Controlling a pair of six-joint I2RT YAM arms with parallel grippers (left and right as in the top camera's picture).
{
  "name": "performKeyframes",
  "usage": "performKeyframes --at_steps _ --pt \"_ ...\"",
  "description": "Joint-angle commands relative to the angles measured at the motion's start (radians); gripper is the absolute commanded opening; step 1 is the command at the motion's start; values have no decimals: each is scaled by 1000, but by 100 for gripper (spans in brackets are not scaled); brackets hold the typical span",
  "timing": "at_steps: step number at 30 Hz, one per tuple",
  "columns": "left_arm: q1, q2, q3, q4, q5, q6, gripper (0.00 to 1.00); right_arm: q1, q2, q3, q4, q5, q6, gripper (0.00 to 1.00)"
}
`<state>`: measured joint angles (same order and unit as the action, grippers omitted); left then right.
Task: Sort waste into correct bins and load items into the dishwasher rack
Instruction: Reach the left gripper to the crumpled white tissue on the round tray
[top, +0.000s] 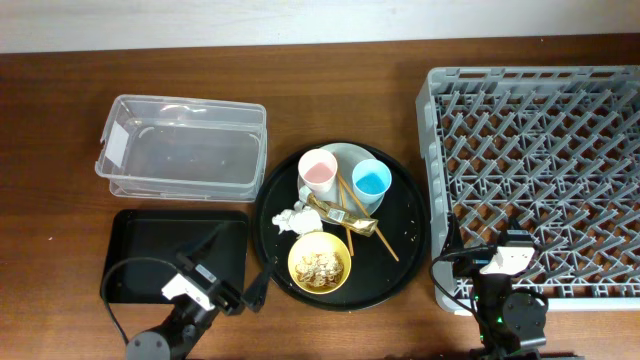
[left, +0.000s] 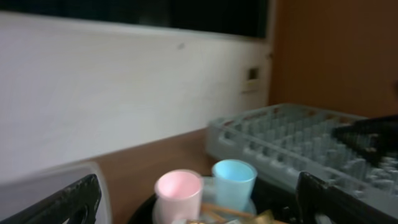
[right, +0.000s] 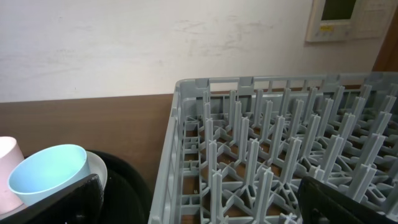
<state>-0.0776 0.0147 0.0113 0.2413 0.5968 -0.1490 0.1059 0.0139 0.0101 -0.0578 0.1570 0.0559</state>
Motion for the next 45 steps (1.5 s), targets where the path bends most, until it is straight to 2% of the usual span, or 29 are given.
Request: performKeyframes --at_steps 1,6,8,9,10,15,17,20,24,26,32,36,38,41,45 --pt "-4 -6 34 -4 122 -65 100 5 -1 -5 -7 13 5 98" --pt "-4 0 196 -129 92 -71 100 5 -1 -5 -7 13 5 98" --pt "-4 21 299 -256 54 -71 100 5 -1 -5 -7 13 5 98" --pt "-4 61 409 -393 22 -71 100 5 -1 -5 -7 13 5 99" --pt "-4 95 480 -464 16 -71 100 5 -1 -5 -7 13 5 98" --pt "-4 321 844 -717 44 -70 100 5 -1 -5 -7 13 5 98" --pt "-4 435 1016 -873 54 -56 99 5 -1 -5 -7 13 5 98" --pt "-5 614 1256 -1156 93 29 99 5 -1 -5 -7 13 5 98" --pt "-5 859 1517 -1513 100 97 99 5 -1 -5 -7 13 5 98" --pt "-5 944 1568 -1580 160 97 100 5 -1 -5 -7 13 5 98" --pt "-5 1090 1563 -1628 159 98 99 5 -1 -5 -7 13 5 98" --pt "-8 1156 1545 -1679 114 97 55 5 -1 -5 -7 13 5 98" --pt "-24 1164 1518 -1680 74 80 40 5 -1 -5 -7 13 5 98" --pt "-62 1163 1466 -1653 -44 -16 27 5 -1 -5 -7 13 5 98" --pt "-155 1163 1387 -1586 -234 -160 27 5 -1 -5 -7 13 5 98"
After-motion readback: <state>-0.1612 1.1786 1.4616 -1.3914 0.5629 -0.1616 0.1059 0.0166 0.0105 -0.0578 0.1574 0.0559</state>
